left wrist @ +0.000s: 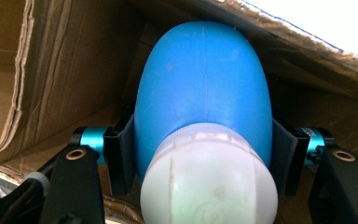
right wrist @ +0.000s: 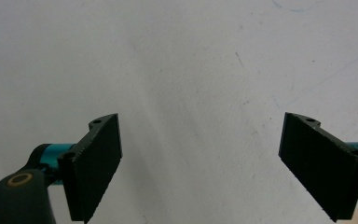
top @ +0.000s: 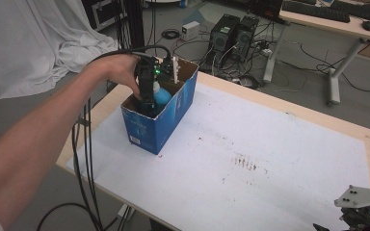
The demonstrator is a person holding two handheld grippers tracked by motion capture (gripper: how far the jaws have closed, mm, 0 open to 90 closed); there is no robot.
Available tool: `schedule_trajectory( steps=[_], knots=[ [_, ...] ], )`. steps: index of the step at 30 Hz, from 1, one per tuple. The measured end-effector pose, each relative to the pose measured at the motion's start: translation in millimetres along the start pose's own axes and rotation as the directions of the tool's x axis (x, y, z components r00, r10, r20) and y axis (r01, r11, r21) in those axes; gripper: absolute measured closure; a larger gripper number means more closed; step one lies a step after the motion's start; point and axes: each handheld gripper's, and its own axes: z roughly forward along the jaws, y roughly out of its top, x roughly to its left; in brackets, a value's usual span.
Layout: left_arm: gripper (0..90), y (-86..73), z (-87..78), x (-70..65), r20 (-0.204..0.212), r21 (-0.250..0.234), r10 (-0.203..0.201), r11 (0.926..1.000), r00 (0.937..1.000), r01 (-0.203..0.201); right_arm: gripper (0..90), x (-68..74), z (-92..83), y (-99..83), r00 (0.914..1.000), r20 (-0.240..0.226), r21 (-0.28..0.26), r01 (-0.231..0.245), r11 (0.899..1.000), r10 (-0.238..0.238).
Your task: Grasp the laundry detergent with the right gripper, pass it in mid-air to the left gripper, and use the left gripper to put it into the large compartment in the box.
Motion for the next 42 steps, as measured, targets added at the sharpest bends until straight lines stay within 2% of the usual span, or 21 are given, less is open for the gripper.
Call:
schedule_trajectory(
  steps=[13, 23, 31, 42],
  knots=[
    [37.8, -0.3, 0.2, -3.5, -0.014, 0.007, 0.008, 0.9999, 0.9999, -0.008, 12.6, 2.0, 1.4, -1.3, 1.0, -0.001, -0.004, -0.004, 1.0, 0.004],
    [37.4, -0.4, 0.1, -1.1, 0.0, 0.006, -0.008, 1.0, 1.0, 0.008, 12.6, 5.3, 3.7, -1.4, 1.0, -0.006, -0.003, -0.002, 1.0, 0.002],
    [30.1, 0.6, -0.1, 0.2, -0.015, -0.001, -0.024, 0.9997, 0.9996, 0.024, 12.6, 6.3, 4.1, -2.0, 1.0, -0.006, -0.001, 0.0, 1.0, 0.0],
    [28.0, 1.5, -15.7, 3.8, -0.045, -0.017, -0.043, 0.999, 0.9981, 0.042, 12.6, 7.4, 5.9, -2.3, 1.0, -0.01, 0.001, 0.0, 1.0, 0.0]
  ],
)
